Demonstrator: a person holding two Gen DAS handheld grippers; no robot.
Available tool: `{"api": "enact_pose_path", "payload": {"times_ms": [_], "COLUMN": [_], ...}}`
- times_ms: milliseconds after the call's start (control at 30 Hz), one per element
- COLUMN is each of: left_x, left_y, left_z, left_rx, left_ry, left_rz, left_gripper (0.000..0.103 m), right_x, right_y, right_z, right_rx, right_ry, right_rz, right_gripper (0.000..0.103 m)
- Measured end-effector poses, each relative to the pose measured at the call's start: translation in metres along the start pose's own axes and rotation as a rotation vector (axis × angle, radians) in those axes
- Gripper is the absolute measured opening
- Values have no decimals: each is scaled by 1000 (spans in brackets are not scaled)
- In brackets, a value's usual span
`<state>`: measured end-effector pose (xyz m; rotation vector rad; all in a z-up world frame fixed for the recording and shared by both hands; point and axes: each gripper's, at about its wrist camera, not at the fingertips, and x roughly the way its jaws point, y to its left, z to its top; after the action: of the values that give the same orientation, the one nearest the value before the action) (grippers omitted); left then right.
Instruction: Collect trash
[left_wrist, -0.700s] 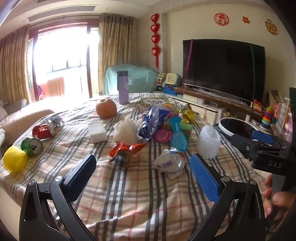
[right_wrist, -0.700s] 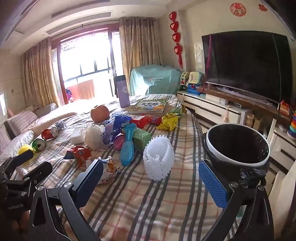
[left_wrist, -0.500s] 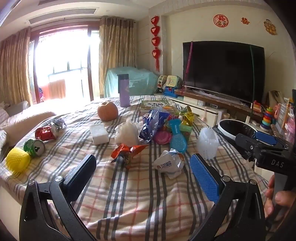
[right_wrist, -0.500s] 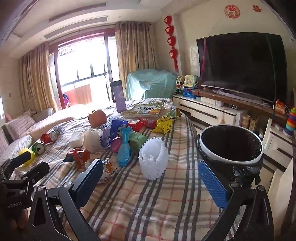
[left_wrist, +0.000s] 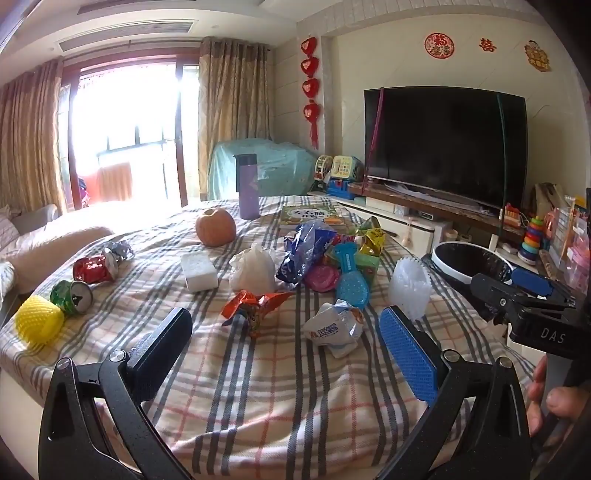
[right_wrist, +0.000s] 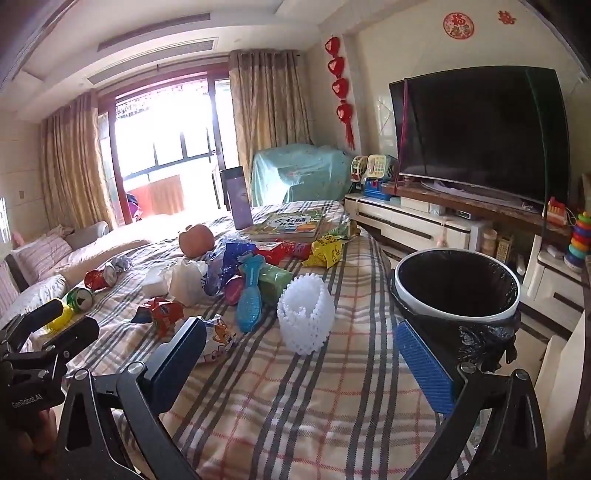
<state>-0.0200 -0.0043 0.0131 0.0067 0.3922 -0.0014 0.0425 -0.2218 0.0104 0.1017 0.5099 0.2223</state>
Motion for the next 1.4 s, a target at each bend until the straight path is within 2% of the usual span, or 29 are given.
{"api": "enact_pose_path", "payload": {"times_ms": [1400], "left_x": [6], "left_y": [2], "left_z": [-5], "left_rx": [-19], "left_ry": [15], "left_rz": [-14], "left_gripper": [103], "right_x": [0], "right_y": [3], "right_z": [-8], "right_rx": [7], "right_ry": [1], "right_rz": [18], "right_gripper": [103]}}
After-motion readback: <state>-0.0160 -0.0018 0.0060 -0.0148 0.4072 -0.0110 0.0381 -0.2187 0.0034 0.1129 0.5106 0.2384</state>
